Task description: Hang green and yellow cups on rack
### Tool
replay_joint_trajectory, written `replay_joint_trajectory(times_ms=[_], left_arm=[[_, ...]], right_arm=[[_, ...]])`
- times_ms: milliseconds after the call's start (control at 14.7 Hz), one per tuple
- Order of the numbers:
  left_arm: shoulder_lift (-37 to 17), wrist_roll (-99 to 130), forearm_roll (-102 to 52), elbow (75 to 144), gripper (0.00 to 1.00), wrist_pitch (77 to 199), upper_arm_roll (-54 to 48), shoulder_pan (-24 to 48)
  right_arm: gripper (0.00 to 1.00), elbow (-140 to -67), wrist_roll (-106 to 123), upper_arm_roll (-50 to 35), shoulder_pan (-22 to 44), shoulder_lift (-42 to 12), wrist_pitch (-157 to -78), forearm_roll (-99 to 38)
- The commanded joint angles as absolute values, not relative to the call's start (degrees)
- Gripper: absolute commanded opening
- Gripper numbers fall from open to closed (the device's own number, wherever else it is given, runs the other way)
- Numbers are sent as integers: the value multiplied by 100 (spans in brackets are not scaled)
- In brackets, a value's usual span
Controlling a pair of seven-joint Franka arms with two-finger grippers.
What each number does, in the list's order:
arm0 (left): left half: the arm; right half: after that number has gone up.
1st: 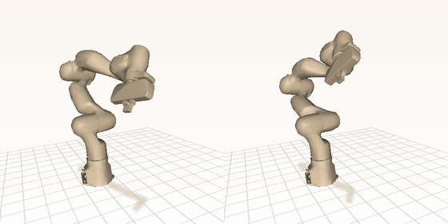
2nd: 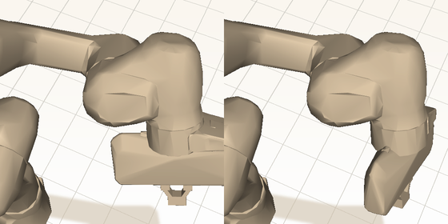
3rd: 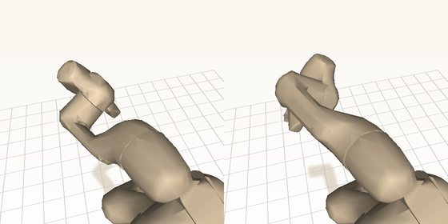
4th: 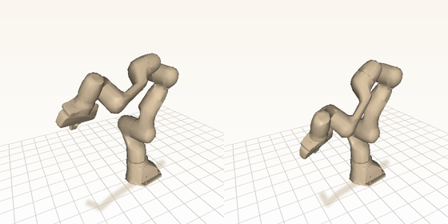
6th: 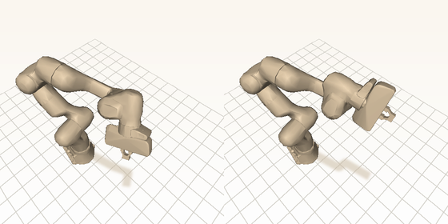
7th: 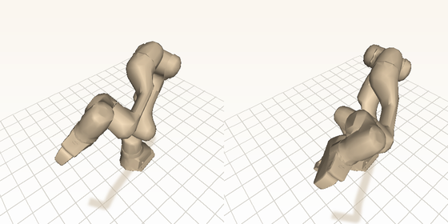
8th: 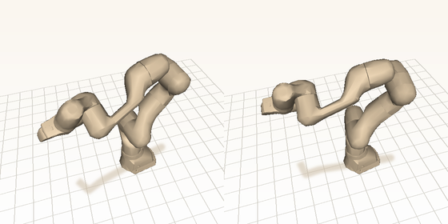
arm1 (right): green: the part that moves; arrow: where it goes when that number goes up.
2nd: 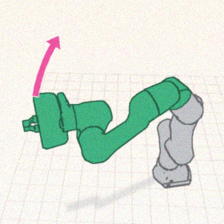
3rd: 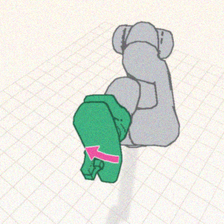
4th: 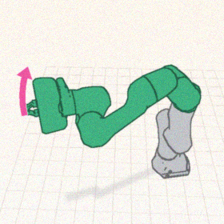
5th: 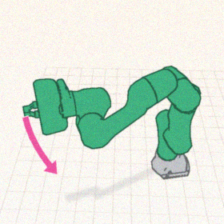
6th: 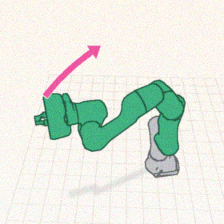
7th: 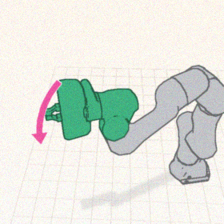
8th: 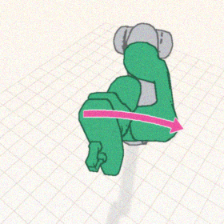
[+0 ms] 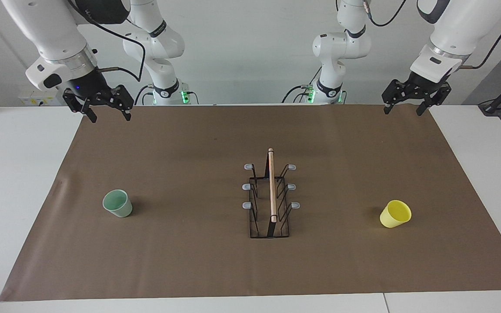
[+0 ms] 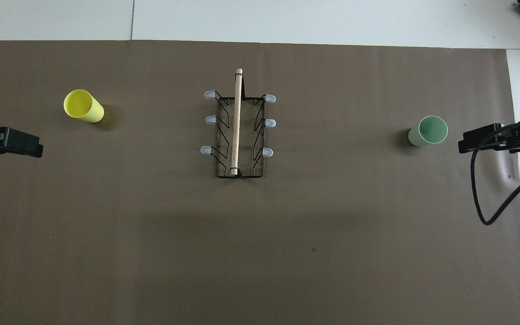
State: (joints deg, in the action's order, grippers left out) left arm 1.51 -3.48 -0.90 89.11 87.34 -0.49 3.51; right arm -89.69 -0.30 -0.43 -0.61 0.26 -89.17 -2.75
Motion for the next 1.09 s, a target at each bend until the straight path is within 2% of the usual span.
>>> replay_joint_trajectory(times_ms=[0,1021], left_arm=[[272,-299,-88,9026,100,8692,-35,352],[264,-299,-88,9026,100,8692,-44,352]], right_arm=[[100,-8780,-141,-18,-26,-70,-8780,-193],[100,-8780,-132,-18,-88,-88,-8859,-211]])
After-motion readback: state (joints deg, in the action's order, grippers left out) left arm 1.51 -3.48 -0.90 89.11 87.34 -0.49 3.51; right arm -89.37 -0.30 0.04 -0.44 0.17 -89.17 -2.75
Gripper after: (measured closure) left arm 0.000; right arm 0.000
